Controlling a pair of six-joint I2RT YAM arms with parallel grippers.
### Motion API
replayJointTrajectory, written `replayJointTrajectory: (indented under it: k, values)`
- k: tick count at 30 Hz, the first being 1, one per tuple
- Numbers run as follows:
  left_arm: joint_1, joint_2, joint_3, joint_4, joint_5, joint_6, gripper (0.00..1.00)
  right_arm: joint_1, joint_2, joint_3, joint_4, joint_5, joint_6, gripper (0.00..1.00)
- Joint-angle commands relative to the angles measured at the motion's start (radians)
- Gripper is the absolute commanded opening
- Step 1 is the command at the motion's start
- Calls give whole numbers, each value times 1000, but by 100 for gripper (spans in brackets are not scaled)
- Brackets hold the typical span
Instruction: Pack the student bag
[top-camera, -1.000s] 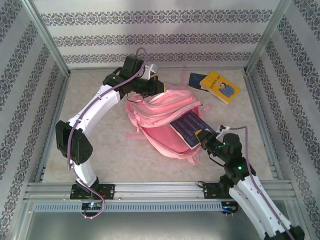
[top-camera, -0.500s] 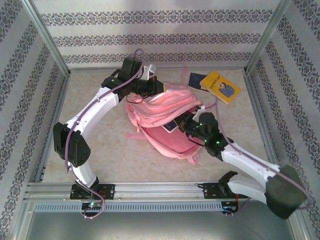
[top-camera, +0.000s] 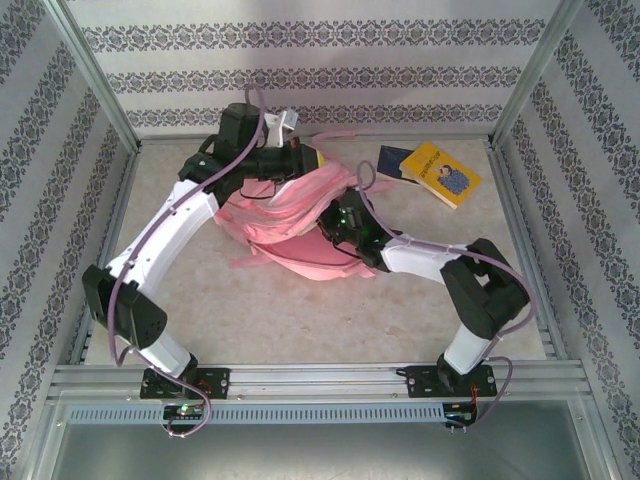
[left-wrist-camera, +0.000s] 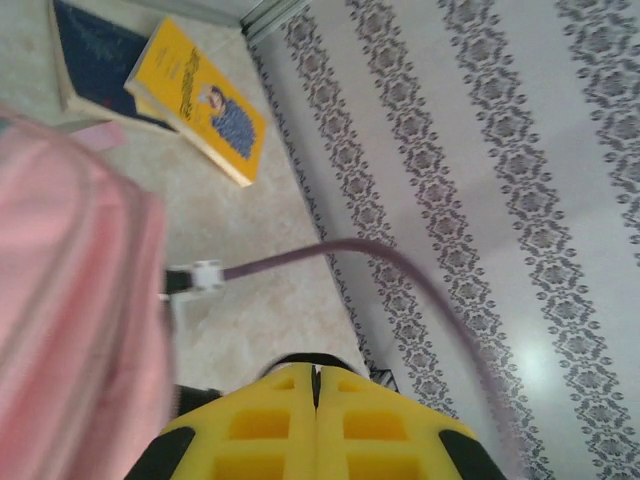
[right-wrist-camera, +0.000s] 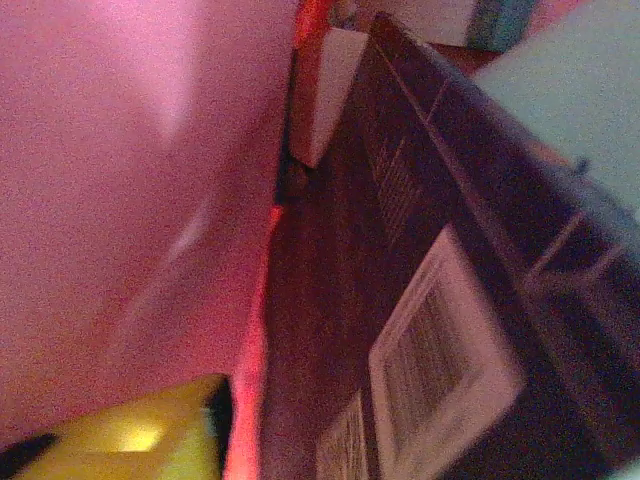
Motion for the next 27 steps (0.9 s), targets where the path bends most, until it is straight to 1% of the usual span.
replayJointTrajectory:
  k: [1, 3, 5, 6, 8, 11, 13, 16, 18, 21, 23, 25, 27]
  values:
    - [31, -34, -36, 39, -4, 29, 0, 11, -1, 60, 24, -37, -91, 63]
    - [66, -51, -78, 61, 9, 15, 0, 7, 1, 56, 15, -48, -115, 69]
    - [95, -64, -106, 63, 15, 13, 0, -3, 5, 52, 14, -83, -135, 71]
    - [104, -70, -113, 54, 13, 24, 0, -8, -3, 36, 16, -81, -140, 73]
    - [113, -79, -104, -8, -20, 73, 0, -19, -21, 10, 10, -82, -154, 74]
    - [120, -89, -96, -66, -52, 119, 0, -38, -72, -25, -57, -94, -202, 75]
    - [122, -98, -94, -90, -69, 140, 0, -51, -133, -58, -106, -113, -252, 75]
    - [124, -118, -97, -139, -118, 179, 0, -68, -275, -108, -232, -123, -386, 74]
    - [123, -147, -123, -148, -143, 191, 0, -92, -395, -132, -335, -153, -495, 70]
    - [120, -202, -222, -122, -179, 182, 0, -118, -585, -143, -559, 20, -618, 65]
    - [107, -239, -322, -62, -183, 151, 0, -176, -638, -120, -635, 86, -671, 62]
    - [68, -266, -423, -4, -203, 131, 0, -255, -592, -45, -714, 129, -692, 59]
    - [20, -272, -494, 40, -234, 129, 0, -313, -482, 66, -763, 167, -723, 59]
